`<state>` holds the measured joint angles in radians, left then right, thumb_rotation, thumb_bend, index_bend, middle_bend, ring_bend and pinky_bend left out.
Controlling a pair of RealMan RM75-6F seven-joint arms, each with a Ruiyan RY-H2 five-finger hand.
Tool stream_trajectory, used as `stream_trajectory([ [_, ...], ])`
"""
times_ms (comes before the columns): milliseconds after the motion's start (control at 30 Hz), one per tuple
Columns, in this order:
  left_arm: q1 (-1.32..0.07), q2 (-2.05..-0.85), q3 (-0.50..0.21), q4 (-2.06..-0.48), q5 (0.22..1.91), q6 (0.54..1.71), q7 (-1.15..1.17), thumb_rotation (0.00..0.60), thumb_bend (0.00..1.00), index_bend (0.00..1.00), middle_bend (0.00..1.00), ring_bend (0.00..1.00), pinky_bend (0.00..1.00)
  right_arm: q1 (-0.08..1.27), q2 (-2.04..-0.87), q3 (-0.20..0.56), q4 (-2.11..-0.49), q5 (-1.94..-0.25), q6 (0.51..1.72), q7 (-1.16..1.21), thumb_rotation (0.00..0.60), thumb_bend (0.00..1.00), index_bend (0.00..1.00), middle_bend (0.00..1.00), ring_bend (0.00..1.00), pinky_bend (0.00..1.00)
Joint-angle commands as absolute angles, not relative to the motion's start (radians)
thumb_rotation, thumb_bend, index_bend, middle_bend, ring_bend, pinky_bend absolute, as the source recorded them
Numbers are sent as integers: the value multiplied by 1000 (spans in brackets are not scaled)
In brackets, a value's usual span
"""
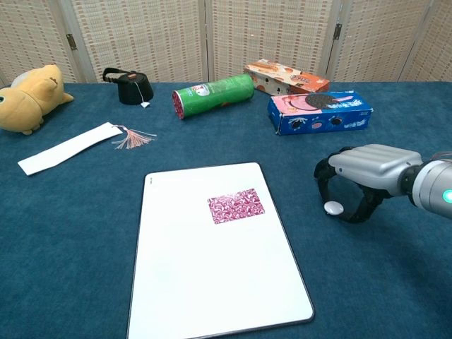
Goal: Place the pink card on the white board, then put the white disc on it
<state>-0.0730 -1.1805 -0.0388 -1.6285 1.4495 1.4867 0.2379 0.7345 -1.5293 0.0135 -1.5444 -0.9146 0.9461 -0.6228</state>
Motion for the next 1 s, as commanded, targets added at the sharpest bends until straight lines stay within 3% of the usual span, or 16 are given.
stream_trajectory([
  [33, -73, -1181, -39, -1629, 1448, 1486, 237, 600, 131, 166, 53, 82, 0, 734, -1516, 20, -1570, -920, 954, -622, 600, 392, 477, 194, 94, 30],
  [367, -73, -1174, -41, -1635, 1450, 1490, 238, 600, 132, 166, 53, 82, 0, 790, -1515, 71, -1645, -927, 954, -672, 600, 392, 478, 194, 92, 29],
  [667, -67, -1171, -39, -1635, 1449, 1497, 235, 600, 131, 166, 53, 82, 0, 898, -1594, 124, -1627, -816, 922, -780, 600, 392, 479, 194, 93, 29],
  [1000, -58, -1170, -35, -1624, 1444, 1499, 222, 600, 131, 166, 53, 82, 0, 997, -1674, 135, -1572, -701, 920, -878, 600, 392, 479, 191, 92, 29],
])
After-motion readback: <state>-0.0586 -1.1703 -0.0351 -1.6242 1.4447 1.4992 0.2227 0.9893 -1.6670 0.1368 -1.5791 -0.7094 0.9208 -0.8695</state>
